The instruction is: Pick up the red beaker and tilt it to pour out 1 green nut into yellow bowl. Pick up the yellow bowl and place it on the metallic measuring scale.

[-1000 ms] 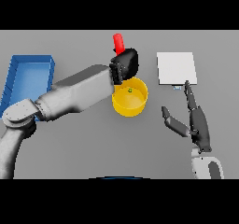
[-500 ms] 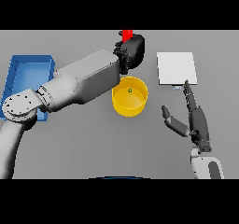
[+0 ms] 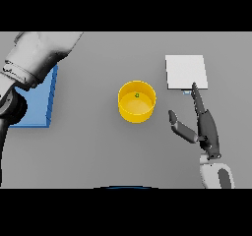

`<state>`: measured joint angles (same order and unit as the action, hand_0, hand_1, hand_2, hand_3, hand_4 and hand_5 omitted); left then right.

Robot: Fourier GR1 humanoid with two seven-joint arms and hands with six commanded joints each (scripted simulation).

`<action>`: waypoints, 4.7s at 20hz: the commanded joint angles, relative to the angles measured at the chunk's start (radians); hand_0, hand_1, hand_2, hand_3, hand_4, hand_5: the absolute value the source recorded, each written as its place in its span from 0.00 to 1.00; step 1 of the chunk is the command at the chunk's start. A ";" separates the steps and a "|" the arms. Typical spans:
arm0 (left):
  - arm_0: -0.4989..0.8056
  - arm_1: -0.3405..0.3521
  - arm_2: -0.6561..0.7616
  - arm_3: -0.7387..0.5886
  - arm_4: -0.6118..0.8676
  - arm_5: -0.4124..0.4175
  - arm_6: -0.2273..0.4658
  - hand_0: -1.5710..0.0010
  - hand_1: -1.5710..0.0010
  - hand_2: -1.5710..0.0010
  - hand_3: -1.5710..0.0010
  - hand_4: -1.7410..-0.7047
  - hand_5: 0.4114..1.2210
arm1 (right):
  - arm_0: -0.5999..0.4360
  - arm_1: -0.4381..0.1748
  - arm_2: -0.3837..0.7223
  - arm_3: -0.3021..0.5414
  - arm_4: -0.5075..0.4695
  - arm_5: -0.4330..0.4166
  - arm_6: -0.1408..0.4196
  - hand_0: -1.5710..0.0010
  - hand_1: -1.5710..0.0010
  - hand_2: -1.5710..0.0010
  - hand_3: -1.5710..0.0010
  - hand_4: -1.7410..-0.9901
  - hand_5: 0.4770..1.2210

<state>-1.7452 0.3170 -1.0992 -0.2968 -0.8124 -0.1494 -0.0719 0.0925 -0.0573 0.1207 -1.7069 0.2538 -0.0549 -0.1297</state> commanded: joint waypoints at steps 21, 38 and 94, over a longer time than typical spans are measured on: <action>0.557 0.326 0.595 0.040 0.994 0.388 0.379 0.00 0.00 0.00 0.11 0.00 1.00 | -0.032 -0.026 -0.005 0.039 -0.042 0.050 -0.038 1.00 1.00 1.00 1.00 0.73 0.31; 1.116 0.561 0.436 -0.836 1.284 0.588 0.652 0.00 0.02 0.05 0.21 0.41 0.45 | -0.038 -0.023 -0.004 0.036 -0.038 0.041 -0.033 1.00 1.00 1.00 1.00 0.77 0.26; 1.164 0.583 0.452 -0.851 1.298 0.478 0.416 1.00 1.00 1.00 1.00 0.99 0.35 | -0.792 -0.311 0.610 0.569 0.672 0.547 -0.130 0.65 0.70 0.80 0.83 0.43 0.63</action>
<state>-0.5820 0.8999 -0.6470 -1.1480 0.4858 0.3286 0.3438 -0.6989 -0.3689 0.7304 -1.1380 0.9263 0.4926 -0.2592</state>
